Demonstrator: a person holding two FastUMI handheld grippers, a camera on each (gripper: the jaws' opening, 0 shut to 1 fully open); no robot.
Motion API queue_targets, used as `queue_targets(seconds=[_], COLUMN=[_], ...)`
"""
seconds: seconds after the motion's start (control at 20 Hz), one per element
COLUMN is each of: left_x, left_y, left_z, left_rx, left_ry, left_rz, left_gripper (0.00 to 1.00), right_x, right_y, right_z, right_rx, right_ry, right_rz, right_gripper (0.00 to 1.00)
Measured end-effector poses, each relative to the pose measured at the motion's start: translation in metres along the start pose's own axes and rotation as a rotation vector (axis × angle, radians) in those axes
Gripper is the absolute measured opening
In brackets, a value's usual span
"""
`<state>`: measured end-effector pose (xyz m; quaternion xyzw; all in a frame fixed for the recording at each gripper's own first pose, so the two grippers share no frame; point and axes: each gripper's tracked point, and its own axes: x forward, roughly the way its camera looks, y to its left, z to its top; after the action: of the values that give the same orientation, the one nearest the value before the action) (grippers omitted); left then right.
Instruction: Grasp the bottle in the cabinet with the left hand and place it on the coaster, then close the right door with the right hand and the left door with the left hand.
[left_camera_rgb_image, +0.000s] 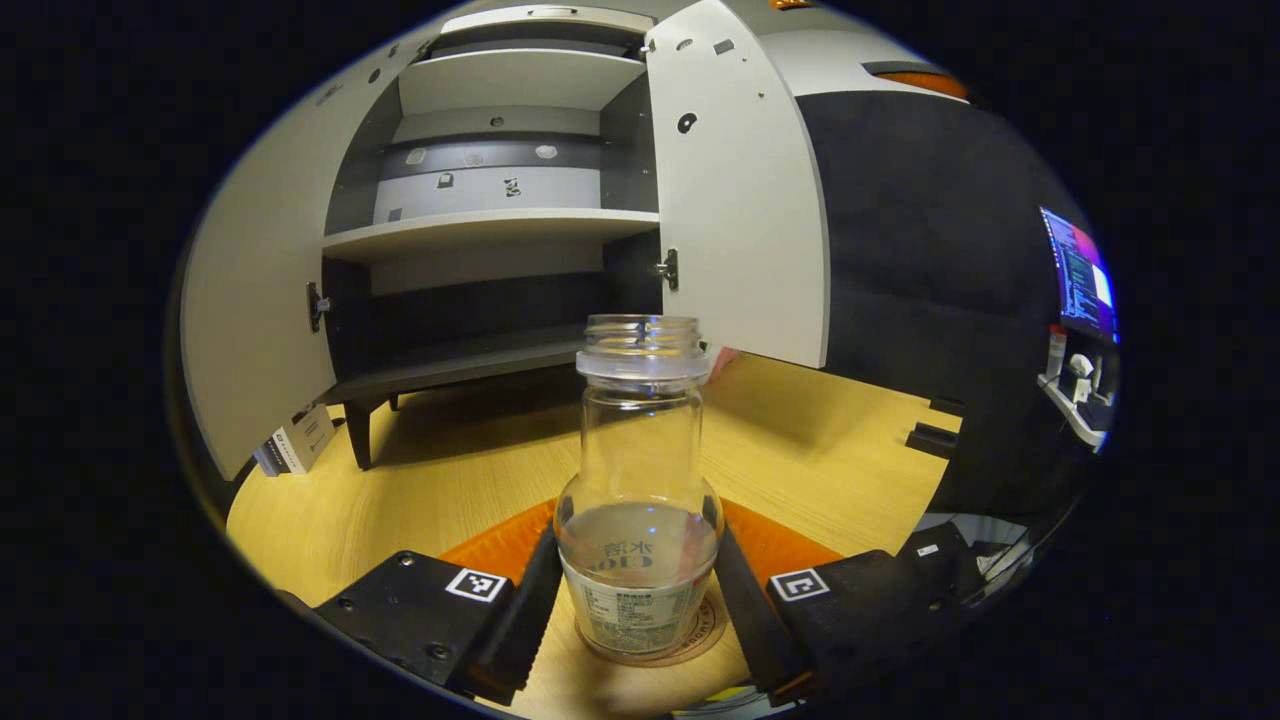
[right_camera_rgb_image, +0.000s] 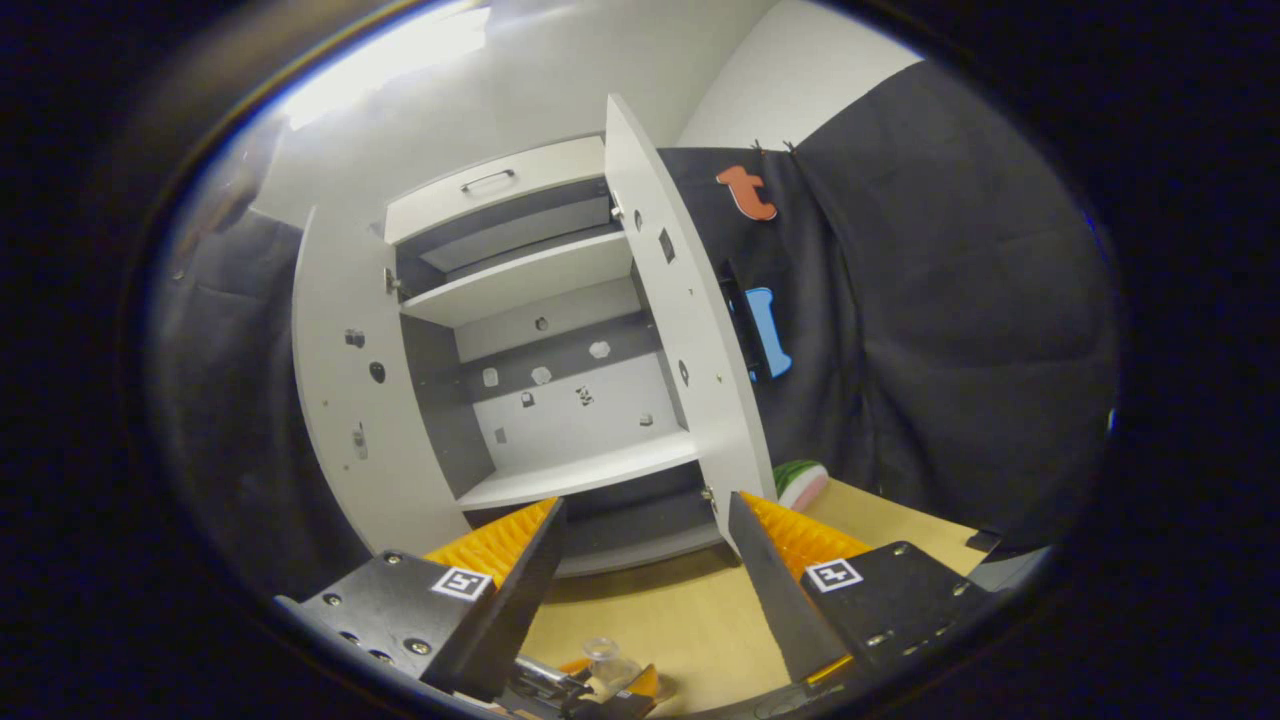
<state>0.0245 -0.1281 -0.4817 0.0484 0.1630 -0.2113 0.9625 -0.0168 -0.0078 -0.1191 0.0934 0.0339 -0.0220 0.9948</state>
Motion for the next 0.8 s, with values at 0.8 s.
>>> queue_targets(seconds=[0.8], left_x=[-0.051], left_y=[0.006], left_z=[0.099], left_rx=[0.025], left_ry=[-0.103], left_rz=[0.03], left_gripper=[0.88], right_x=[-0.037], right_y=[-0.074], right_z=[0.027], right_rx=[-0.052], right_ry=[-0.032], right_rz=[-0.051], right_gripper=[0.98])
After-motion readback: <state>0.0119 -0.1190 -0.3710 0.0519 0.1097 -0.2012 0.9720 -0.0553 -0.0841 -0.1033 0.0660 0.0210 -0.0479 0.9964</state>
